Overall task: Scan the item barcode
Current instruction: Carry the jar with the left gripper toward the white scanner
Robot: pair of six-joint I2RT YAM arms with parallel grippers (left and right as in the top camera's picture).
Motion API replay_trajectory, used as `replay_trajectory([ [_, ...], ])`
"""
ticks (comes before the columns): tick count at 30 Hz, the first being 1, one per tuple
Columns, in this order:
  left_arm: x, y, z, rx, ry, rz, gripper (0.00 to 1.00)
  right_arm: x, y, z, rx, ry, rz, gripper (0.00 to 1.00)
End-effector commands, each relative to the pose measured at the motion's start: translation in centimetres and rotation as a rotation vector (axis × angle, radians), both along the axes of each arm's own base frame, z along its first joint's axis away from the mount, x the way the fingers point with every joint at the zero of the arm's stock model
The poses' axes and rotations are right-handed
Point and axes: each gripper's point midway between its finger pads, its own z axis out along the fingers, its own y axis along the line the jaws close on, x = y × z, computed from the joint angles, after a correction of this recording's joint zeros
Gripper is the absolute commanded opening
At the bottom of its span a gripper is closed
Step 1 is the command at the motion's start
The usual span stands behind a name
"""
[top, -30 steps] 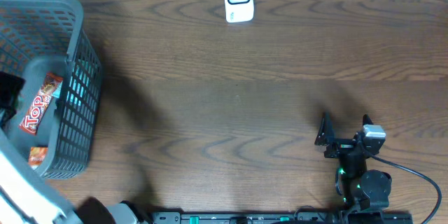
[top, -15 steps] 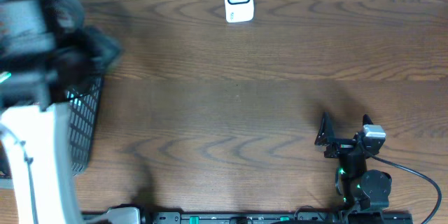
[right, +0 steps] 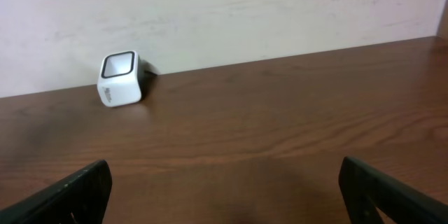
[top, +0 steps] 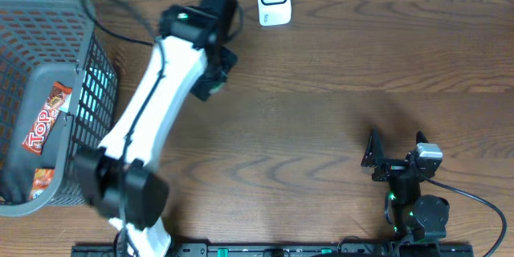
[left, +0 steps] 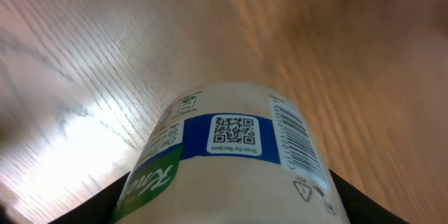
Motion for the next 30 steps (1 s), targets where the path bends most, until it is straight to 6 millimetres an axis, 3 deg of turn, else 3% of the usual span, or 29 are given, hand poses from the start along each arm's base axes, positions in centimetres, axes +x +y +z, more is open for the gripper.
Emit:
replay_trajectory([
  [1, 0.2, -0.3, -2.6, 0.042, 0.038, 0.158, 0.63, 0.0, 0.1, 0.0, 0.012, -0.001, -0.001, 0.99],
  [10, 1.2, -3.7, -9.7, -0.032, 0.164, 0.207, 0.64, 0.0, 0.1, 0.0, 0.012, -0.001, -0.001, 0.99],
  [15, 1.6, -6.1, -12.5, -0.122, 0.213, 0.26, 0.64, 0.0, 0.1, 0.0, 0.012, -0.001, -0.001, 0.99],
  [25, 2.2, -9.0, -13.5, -0.18, 0.182, 0.304, 0.68, 0.0, 0.1, 0.0, 0.012, -0.001, -0.001, 0.99],
  [30, 1.6, -8.9, -13.5, -0.162, 0.203, 0.285, 0.72, 0.0, 0.1, 0.0, 0.012, -0.001, -0.001, 0.99],
])
